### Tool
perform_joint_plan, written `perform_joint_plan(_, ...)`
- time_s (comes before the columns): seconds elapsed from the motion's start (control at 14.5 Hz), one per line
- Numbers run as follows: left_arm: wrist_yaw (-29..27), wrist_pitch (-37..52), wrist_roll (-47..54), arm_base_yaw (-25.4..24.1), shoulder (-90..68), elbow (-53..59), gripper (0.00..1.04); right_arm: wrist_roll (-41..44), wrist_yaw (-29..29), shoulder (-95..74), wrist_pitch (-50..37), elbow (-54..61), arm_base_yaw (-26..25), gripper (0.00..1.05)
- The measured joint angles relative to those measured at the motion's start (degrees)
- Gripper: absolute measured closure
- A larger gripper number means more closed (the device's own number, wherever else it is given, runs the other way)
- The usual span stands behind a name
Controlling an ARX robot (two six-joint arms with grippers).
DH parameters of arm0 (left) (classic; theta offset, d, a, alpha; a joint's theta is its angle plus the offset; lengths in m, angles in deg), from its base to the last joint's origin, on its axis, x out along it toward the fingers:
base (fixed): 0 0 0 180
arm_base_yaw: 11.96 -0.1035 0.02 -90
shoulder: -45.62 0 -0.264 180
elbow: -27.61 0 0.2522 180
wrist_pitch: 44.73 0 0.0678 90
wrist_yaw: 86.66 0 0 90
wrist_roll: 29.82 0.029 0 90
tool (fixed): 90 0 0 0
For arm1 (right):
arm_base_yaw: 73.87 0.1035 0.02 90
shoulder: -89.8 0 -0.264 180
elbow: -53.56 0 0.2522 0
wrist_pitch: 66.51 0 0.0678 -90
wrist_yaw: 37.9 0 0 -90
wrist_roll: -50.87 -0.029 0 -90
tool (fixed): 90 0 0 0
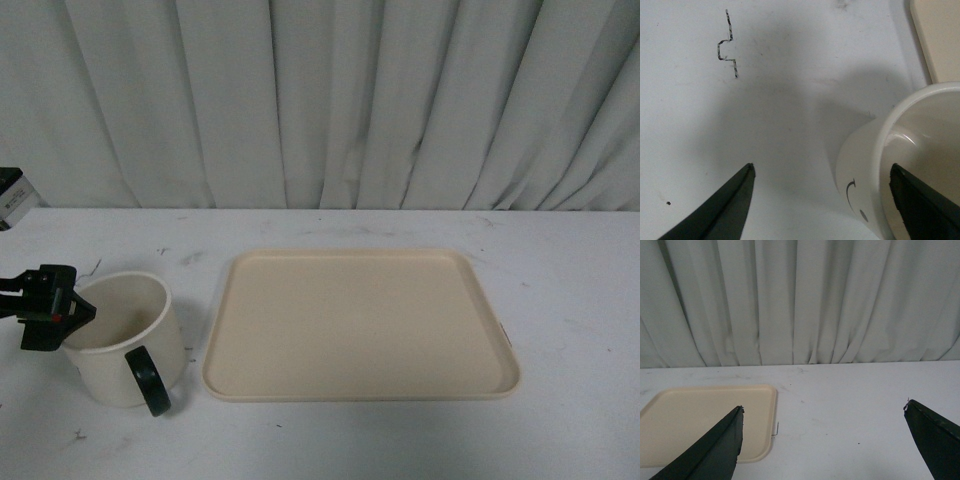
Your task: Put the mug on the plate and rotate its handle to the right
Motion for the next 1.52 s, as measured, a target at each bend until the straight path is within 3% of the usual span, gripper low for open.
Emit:
perform_joint_plan(0.21, -1.09, 0.35, -0.5, 0.63, 0.2, 0.24, 0.6, 0.0, 0.0, 0.0, 0.0, 0.0, 0.0, 0.06)
perform_joint_plan(0.48, -1.38, -0.85, -2.29, 2.54, 4.72, 2.12, 0.99, 0.0, 0.0, 0.0, 0.0, 0.0, 0.0, 0.06)
perform_joint_plan(0.76, -2.03, -2.69, -4.31, 6.84, 13.0, 2.03, 1.02, 0.0, 0.0, 0.0, -0.02, 0.0, 0.0, 0.06)
perform_joint_plan(1.03, -7.06, 0.85, -9.53, 22.69, 11.47, -3.39, 1.02, 0.0, 0.0, 0.0, -0.02, 0.0, 0.0, 0.06)
perform_joint_plan(1.17, -8.2, 2.12, -10.05, 28.35, 6.4, -5.55, 1.02, 0.0, 0.0, 0.0, -0.02, 0.0, 0.0, 0.06)
perform_joint_plan(1.31, -9.2, 2.29, -9.94, 30.69, 2.34, -7.63, 1.02, 0.0, 0.0, 0.0, -0.02, 0.0, 0.0, 0.06)
perform_joint_plan(1.52, -9.62, 2.95, -10.03, 29.4, -2.67, -11.23, 1.02, 0.0, 0.0, 0.0, -0.02, 0.0, 0.0, 0.06)
